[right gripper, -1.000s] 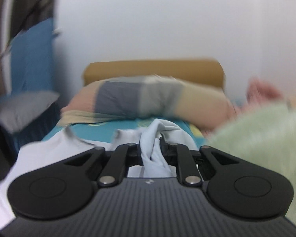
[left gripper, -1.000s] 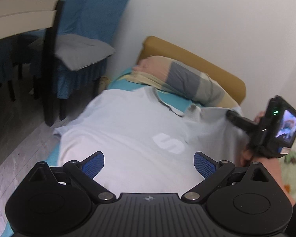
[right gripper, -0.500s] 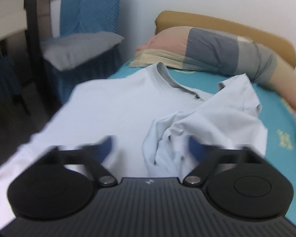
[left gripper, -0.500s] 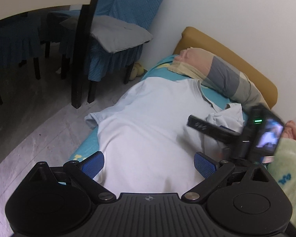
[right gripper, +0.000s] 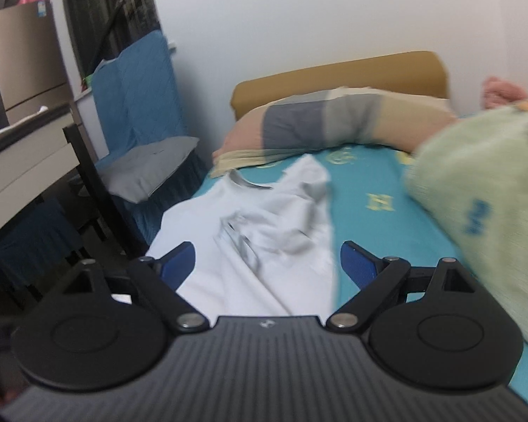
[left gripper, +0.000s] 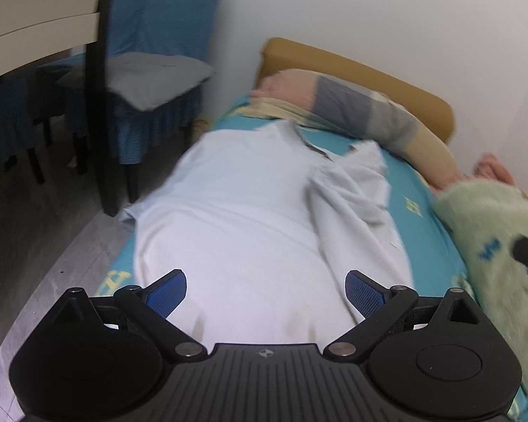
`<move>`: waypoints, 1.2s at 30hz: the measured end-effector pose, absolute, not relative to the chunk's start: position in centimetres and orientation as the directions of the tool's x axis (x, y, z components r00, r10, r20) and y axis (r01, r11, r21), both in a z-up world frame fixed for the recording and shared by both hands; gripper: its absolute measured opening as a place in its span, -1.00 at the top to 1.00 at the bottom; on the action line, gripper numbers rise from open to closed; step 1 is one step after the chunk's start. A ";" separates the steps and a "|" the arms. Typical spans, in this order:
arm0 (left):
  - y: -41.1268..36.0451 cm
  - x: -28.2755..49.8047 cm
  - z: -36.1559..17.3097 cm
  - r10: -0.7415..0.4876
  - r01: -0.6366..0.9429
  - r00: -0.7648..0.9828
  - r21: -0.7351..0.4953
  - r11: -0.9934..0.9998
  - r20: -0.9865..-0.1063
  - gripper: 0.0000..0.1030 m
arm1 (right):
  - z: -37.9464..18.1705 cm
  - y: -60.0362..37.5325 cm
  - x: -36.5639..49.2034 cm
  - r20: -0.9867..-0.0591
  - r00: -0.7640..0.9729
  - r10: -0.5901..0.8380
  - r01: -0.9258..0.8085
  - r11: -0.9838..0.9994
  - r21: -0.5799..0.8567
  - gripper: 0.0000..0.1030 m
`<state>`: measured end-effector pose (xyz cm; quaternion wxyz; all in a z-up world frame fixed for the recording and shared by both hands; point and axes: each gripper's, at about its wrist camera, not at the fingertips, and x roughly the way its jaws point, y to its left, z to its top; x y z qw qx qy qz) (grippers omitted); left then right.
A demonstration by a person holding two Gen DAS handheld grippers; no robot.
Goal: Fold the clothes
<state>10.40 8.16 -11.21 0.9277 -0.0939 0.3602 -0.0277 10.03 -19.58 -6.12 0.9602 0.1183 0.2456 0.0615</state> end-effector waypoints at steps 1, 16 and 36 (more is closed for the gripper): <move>7.5 9.8 -11.1 -0.129 0.003 0.736 -0.187 0.982 -0.664 -0.90 | -5.9 -20.5 8.0 -0.455 0.875 0.164 -0.044 0.964 0.263 -0.77; -6.6 2.7 -12.7 -0.317 0.289 0.539 -0.182 0.940 -0.780 -0.58 | -5.9 -32.0 -1.6 -0.384 0.923 0.033 0.134 0.906 0.400 -0.77; -20.1 -0.8 -21.2 -0.395 0.535 0.462 -0.106 0.838 -0.794 0.64 | -10.5 -39.6 -1.1 -0.426 0.905 -0.009 0.288 0.748 0.597 -0.77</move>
